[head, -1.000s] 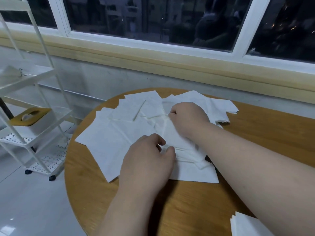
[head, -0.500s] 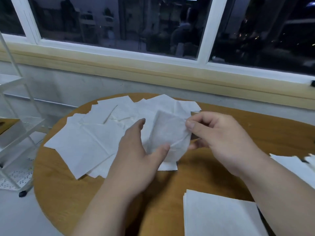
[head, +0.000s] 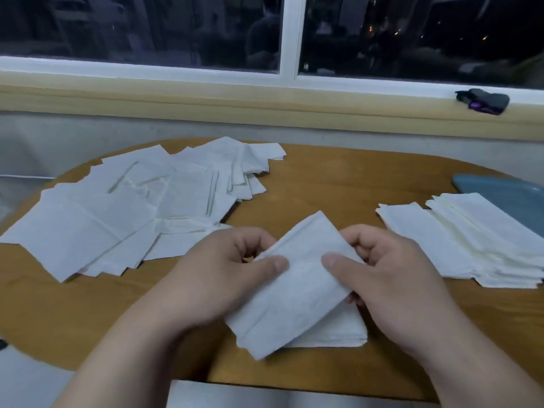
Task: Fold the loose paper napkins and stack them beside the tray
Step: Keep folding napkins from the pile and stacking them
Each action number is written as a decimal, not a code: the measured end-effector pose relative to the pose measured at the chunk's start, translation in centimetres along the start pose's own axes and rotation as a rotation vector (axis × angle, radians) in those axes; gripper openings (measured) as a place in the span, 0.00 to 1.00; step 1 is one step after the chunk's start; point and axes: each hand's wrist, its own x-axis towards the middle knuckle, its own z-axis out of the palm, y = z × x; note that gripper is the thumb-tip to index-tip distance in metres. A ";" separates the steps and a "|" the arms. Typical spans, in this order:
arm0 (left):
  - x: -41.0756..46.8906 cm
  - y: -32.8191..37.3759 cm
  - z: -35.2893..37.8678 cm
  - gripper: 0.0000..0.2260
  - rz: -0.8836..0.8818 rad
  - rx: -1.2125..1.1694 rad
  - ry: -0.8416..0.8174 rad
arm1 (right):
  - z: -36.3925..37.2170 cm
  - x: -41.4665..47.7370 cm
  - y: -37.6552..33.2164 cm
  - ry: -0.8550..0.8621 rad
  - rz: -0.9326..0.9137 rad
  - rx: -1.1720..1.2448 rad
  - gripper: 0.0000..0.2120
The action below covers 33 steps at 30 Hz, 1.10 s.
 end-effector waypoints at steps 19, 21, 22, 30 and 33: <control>1.2 -2.5 -0.1 0.09 -0.192 0.108 0.007 | -0.2 -1.1 3.2 0.049 0.142 -0.475 0.12; 1.1 -2.6 0.0 0.10 -0.191 0.133 0.023 | 0.0 -1.1 3.2 0.055 0.131 -0.529 0.12; 1.1 -2.6 0.0 0.10 -0.190 0.132 0.024 | 0.0 -1.1 3.3 0.057 0.129 -0.549 0.12; 0.6 -2.8 -0.5 0.14 -0.161 -0.030 0.049 | -0.2 -0.8 3.2 0.069 0.127 -0.442 0.16; 0.9 -3.2 0.0 0.10 -0.182 0.256 0.049 | 0.2 -0.8 3.8 0.078 0.102 -0.583 0.15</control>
